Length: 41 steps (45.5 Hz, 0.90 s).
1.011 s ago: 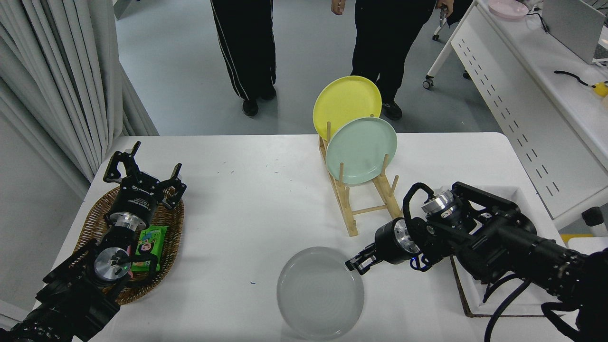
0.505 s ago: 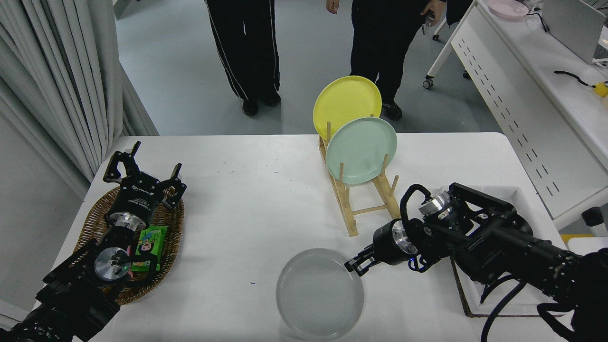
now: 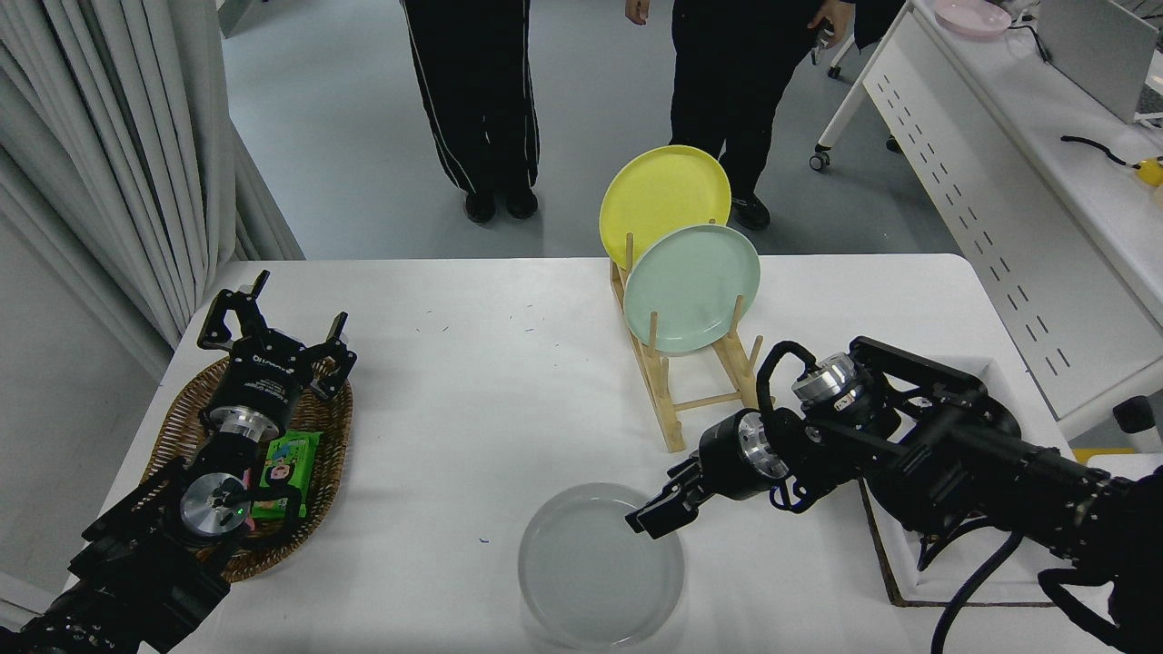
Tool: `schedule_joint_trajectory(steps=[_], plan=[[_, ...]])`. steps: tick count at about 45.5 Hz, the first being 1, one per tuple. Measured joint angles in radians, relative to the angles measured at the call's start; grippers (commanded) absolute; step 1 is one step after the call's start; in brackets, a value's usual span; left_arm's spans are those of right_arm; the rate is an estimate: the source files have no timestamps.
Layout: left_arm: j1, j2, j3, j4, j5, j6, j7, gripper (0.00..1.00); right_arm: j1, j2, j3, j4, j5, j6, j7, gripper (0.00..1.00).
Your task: Place the plate on the table
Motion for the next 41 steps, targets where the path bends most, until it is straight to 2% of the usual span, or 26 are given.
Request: schedule_joint_trajectory(steps=[7,18,32,41], plan=[[0.000,0.000,0.000,0.000,0.000,0.000,0.000,1.00,0.033,-0.070,0.002,0.109,0.002,0.066,-0.012,0.99],[0.000,0.000,0.000,0.000,0.000,0.000,0.000,1.00,0.097,-0.195,0.003,0.240,0.004,0.282,-0.025,0.99],[0.000,0.000,0.000,0.000,0.000,0.000,0.000,1.00,0.208,-0.333,0.008,0.304,0.000,0.558,-0.024,0.99],[0.000,0.000,0.000,0.000,0.000,0.000,0.000,1.00,0.257,-0.389,0.066,0.310,-0.036,0.639,-0.011,0.99]])
